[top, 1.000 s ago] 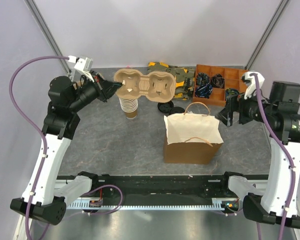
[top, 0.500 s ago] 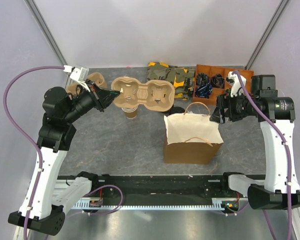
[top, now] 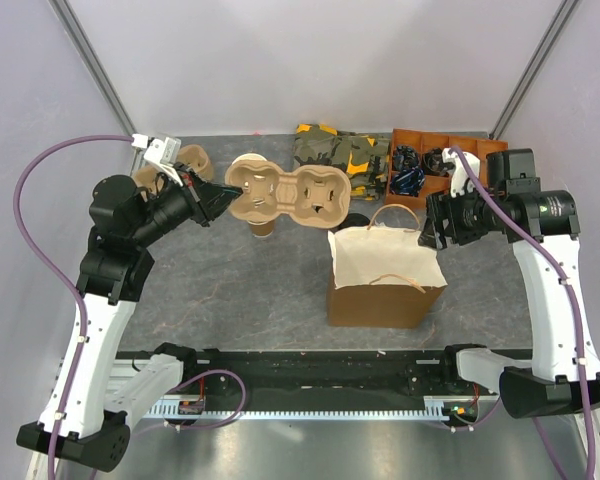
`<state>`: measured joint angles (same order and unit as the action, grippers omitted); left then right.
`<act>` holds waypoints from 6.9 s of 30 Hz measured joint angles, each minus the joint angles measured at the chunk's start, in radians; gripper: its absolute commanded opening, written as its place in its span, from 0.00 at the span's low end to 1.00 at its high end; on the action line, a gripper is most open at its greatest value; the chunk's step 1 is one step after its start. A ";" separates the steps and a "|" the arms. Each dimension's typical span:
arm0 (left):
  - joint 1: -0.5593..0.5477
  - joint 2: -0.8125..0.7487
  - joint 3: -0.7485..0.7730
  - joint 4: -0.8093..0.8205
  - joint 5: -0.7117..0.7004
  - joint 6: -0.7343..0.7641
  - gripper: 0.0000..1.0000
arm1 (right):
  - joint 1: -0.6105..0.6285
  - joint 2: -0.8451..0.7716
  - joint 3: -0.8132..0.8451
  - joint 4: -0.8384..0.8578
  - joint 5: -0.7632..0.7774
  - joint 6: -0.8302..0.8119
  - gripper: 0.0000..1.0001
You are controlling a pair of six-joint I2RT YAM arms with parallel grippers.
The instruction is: Pack the takeout coffee
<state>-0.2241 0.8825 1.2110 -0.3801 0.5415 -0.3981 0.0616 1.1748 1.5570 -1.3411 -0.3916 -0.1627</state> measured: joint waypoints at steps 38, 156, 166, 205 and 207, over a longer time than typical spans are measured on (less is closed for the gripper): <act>0.020 0.053 -0.072 0.122 0.116 -0.022 0.02 | 0.013 0.427 0.330 -0.007 0.060 -0.387 0.79; 0.632 0.379 -0.159 -0.614 0.291 1.055 0.02 | 0.124 0.383 0.504 0.107 -0.170 -0.206 0.97; 0.571 0.305 0.232 -0.663 0.466 1.050 0.02 | 0.164 0.406 0.523 0.024 -0.050 -0.266 0.97; -0.980 0.460 0.652 -0.406 -0.575 1.497 0.02 | 0.180 0.228 0.199 -0.022 -0.045 -0.391 0.00; -1.008 0.460 0.606 -0.388 -0.612 1.525 0.02 | 0.185 0.228 0.205 -0.023 -0.045 -0.387 0.00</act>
<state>-1.2320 1.3426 1.8168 -0.7681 -0.0700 1.1267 0.2462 1.4025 1.7618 -1.3636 -0.4362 -0.5495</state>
